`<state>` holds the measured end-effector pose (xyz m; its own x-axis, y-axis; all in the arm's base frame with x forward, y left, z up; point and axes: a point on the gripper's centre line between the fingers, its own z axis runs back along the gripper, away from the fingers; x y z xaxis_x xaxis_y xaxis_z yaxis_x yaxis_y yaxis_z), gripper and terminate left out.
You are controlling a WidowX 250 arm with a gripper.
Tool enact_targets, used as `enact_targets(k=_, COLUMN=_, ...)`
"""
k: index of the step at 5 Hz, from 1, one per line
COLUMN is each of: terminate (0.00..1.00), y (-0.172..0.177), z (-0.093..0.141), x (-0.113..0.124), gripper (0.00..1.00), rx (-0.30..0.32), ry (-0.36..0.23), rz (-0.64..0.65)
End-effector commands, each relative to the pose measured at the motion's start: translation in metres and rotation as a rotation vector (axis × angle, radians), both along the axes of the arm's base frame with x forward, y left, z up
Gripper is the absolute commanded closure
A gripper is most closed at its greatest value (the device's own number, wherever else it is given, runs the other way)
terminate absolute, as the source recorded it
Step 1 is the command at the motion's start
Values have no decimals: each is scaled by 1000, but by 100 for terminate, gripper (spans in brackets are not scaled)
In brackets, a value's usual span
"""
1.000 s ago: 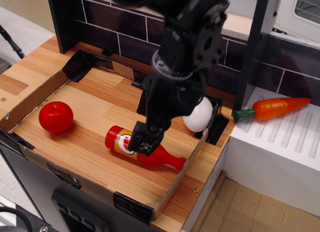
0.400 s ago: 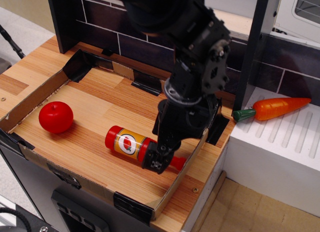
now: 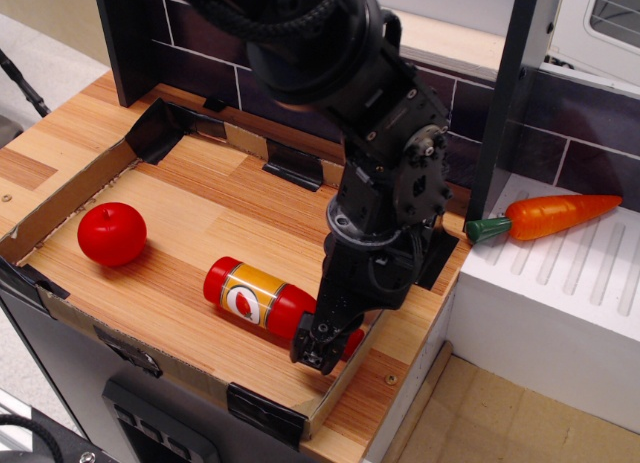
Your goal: Upright hot sauce bottle
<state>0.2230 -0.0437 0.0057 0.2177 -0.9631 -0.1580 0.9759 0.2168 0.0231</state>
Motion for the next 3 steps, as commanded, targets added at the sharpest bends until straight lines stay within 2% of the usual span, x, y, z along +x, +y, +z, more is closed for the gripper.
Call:
enact_targets(k=1, terminate=0, y=10, z=-5, x=5, gripper=100, rx=38, ry=-71, rz=19)
enact_targets(k=2, terminate=0, y=10, z=2, x=8, gripper=100, rx=-24, ry=-54, rz=49)
enact_targets(k=3, terminate=0, y=11, z=18, x=10, gripper=100, rx=-113, ry=-51, rz=72)
